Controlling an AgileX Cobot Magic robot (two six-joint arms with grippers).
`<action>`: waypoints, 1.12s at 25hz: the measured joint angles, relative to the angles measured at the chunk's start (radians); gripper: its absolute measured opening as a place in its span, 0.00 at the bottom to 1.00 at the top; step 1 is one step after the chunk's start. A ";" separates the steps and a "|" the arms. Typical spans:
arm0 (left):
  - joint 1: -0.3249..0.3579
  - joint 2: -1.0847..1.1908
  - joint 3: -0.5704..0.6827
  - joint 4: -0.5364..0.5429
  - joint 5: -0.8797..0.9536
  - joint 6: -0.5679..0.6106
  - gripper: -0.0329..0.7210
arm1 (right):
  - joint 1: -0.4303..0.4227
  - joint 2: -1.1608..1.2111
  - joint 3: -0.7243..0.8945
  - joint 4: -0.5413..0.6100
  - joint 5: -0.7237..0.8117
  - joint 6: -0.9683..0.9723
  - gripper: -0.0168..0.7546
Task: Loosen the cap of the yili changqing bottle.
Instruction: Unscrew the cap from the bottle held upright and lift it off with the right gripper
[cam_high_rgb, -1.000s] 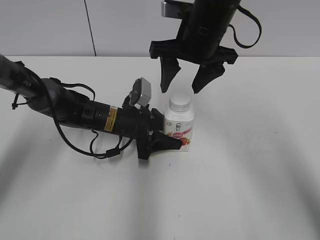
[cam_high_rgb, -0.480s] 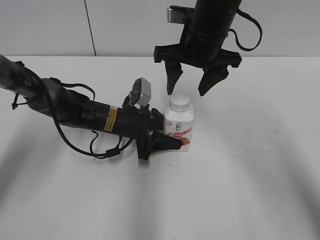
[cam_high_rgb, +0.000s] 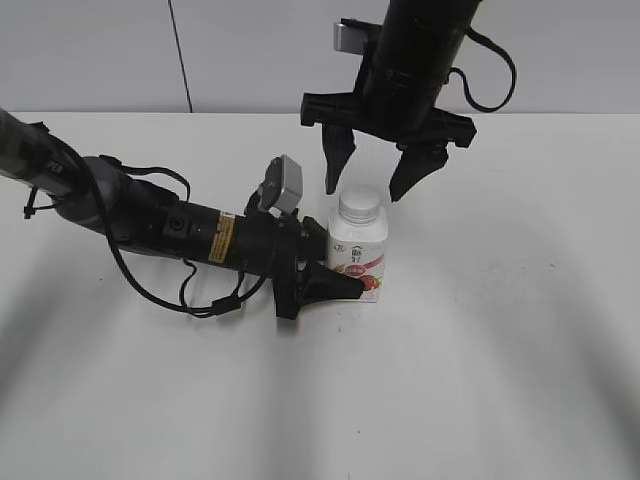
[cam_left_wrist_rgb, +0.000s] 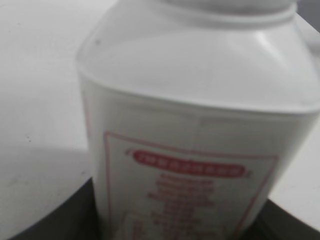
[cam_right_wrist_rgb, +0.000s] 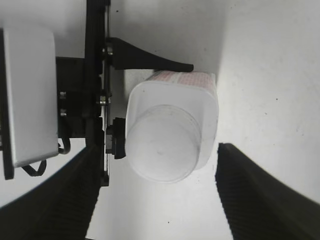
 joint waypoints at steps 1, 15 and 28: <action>0.000 0.000 0.000 0.000 -0.001 0.000 0.57 | 0.000 0.000 0.000 0.000 0.000 0.005 0.75; 0.000 0.000 0.000 0.000 -0.001 0.000 0.57 | 0.000 0.035 0.000 0.030 0.000 0.033 0.75; 0.000 0.000 0.000 0.000 -0.001 0.000 0.57 | 0.000 0.035 0.000 0.016 0.004 0.034 0.53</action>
